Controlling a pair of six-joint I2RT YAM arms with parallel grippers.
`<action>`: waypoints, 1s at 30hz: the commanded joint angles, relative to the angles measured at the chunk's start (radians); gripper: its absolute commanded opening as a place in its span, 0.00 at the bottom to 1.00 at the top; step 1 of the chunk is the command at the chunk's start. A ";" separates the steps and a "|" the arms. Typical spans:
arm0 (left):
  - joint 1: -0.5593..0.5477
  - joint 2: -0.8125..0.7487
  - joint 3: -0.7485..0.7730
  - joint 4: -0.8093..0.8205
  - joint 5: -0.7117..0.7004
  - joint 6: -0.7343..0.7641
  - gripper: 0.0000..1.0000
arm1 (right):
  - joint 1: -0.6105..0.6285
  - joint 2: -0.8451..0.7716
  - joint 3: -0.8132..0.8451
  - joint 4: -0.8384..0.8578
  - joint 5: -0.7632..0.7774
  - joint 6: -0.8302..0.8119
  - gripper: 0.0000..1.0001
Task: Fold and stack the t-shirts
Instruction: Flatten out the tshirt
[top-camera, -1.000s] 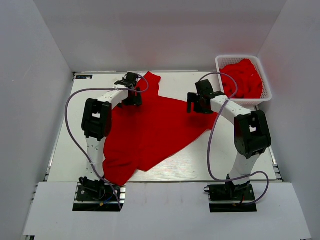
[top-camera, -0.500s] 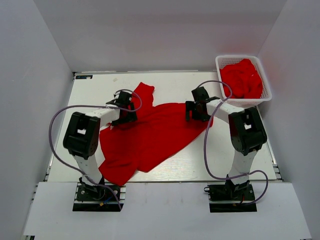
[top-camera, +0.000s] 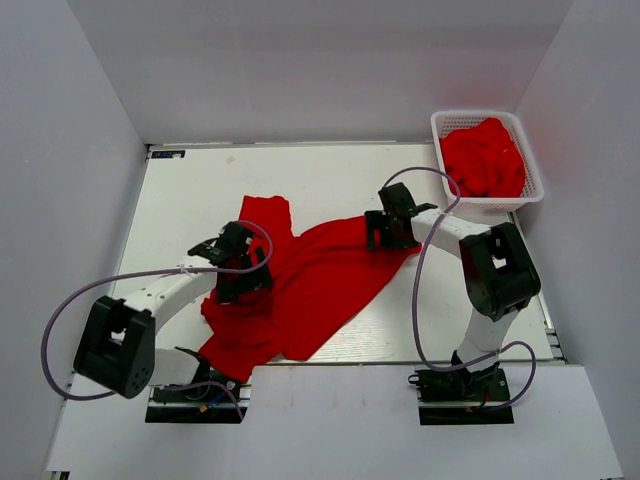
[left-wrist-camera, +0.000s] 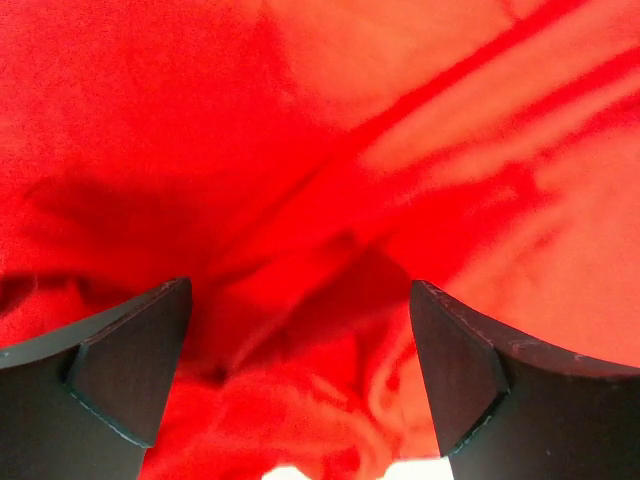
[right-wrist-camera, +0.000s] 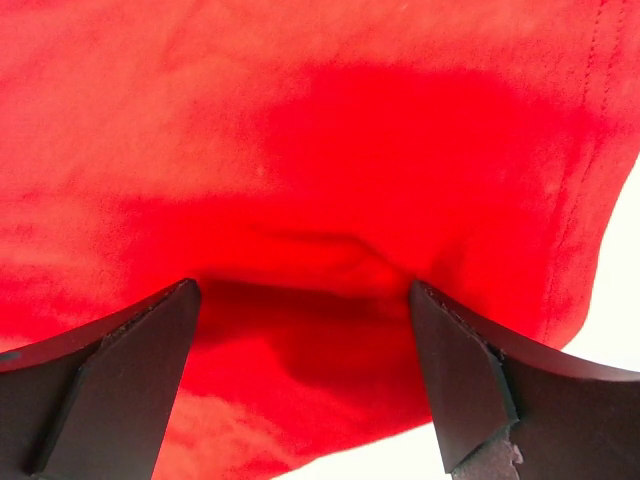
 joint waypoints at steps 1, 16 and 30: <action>-0.008 -0.079 0.150 -0.135 -0.033 -0.005 1.00 | 0.011 -0.072 -0.002 -0.017 -0.032 -0.013 0.90; 0.101 0.657 1.042 -0.174 -0.187 0.158 1.00 | -0.026 0.035 0.340 -0.171 0.244 0.152 0.90; 0.241 0.900 1.203 -0.044 -0.176 0.199 1.00 | -0.095 0.156 0.462 -0.192 0.249 0.117 0.90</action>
